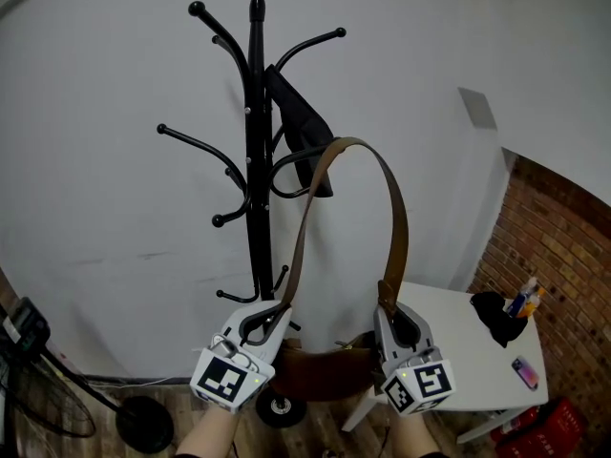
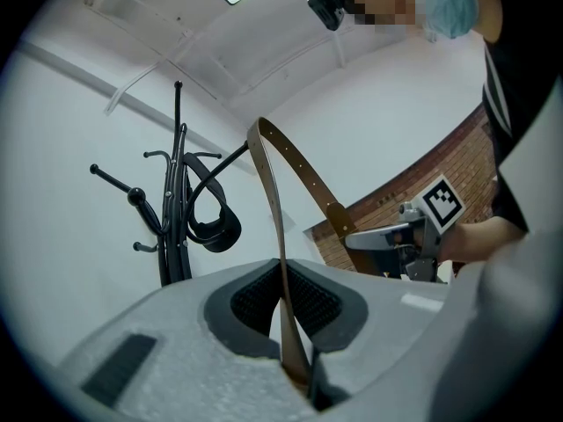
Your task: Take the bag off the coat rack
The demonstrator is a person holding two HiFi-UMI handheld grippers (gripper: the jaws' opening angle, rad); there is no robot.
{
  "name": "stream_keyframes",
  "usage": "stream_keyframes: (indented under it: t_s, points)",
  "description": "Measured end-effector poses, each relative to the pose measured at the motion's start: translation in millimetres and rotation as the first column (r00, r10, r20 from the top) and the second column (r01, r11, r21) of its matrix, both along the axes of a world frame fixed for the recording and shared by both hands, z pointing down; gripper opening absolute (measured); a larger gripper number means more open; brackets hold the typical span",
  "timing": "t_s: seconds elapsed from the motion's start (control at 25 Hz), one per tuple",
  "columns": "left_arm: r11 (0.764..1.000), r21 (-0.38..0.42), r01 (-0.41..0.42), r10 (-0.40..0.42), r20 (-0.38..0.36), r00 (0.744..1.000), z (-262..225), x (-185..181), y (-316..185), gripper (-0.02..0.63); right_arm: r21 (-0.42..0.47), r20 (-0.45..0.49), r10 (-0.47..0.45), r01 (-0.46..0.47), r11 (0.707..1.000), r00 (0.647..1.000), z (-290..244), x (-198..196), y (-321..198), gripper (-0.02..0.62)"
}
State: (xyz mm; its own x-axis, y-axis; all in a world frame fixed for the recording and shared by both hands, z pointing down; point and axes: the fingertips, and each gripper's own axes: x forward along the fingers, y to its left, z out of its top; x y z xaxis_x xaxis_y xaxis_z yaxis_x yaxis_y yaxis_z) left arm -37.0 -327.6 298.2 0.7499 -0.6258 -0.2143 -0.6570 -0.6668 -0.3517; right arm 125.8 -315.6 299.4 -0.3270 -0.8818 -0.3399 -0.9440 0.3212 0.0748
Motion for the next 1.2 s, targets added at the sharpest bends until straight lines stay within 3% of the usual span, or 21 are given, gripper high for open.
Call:
stream_keyframes:
  t_s: [0.44, 0.92, 1.2]
  points:
    - [0.996, -0.081, -0.037, 0.037, -0.005, 0.999, 40.3, -14.4, 24.1, 0.020, -0.074, 0.013, 0.040, -0.039, 0.996, 0.999, 35.9, -9.0, 32.6, 0.057]
    - [0.983, -0.180, -0.023, 0.025, 0.006, 1.000, 100.5, -50.1, 44.9, 0.020, -0.189, 0.022, 0.044, -0.039, 0.981, 0.999, 94.5, -39.9, 54.2, 0.057]
    - [0.965, -0.260, 0.022, -0.022, 0.000, 1.000, 126.6, -80.4, 54.0, 0.020, -0.234, 0.018, 0.012, -0.007, 0.972, 1.000, 118.5, -69.7, 58.8, 0.055]
